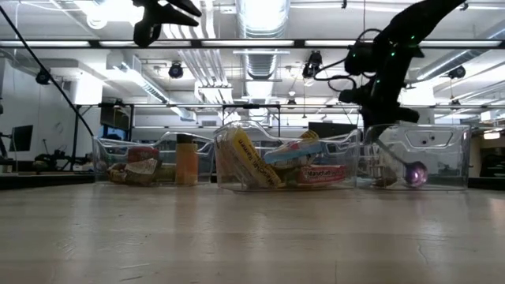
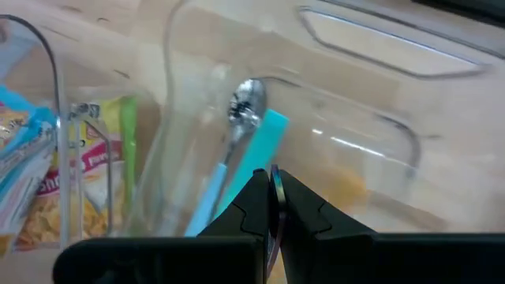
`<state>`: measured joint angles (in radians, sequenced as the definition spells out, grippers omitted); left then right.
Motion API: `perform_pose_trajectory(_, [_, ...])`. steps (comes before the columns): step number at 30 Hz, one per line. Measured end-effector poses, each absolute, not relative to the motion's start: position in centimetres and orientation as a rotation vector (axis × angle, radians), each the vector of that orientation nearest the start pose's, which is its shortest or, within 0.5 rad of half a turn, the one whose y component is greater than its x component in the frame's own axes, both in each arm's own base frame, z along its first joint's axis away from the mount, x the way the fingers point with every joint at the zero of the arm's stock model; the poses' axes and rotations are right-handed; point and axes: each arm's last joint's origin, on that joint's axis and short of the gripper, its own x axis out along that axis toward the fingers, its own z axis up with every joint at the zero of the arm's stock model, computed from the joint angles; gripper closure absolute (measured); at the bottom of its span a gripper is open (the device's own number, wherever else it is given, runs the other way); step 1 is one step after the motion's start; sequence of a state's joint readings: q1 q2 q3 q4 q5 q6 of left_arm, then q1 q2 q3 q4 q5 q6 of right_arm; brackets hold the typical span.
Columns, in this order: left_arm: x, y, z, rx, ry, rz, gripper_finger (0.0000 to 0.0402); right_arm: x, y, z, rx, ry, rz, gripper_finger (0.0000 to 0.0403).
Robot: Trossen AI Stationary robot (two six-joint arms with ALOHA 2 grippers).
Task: Pick & Place Food Item
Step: Put the blue spoon into the right transparent bin
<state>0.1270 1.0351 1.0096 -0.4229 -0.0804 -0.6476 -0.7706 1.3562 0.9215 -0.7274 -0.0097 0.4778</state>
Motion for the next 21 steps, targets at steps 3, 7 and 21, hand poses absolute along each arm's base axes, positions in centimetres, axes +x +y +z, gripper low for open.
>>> perform_pose_trajectory(3, [21.7, 3.1, 34.2, -0.642, 0.364, 0.353, 0.0315, 18.6, -18.0, 21.4, 0.877, 0.936, -0.928, 0.0396])
perform_pose_trajectory(7, [21.7, 3.1, 34.2, -0.642, 0.362, 0.357, 0.0315, 19.2, -18.8, 20.1, 0.899, 0.955, -0.931, 0.0396])
perform_pose_trajectory(21, [21.7, 3.1, 34.2, -0.65, 0.362, 0.359, 0.0315, 19.8, -19.6, 17.6, 0.928, 1.038, -0.943, 0.0395])
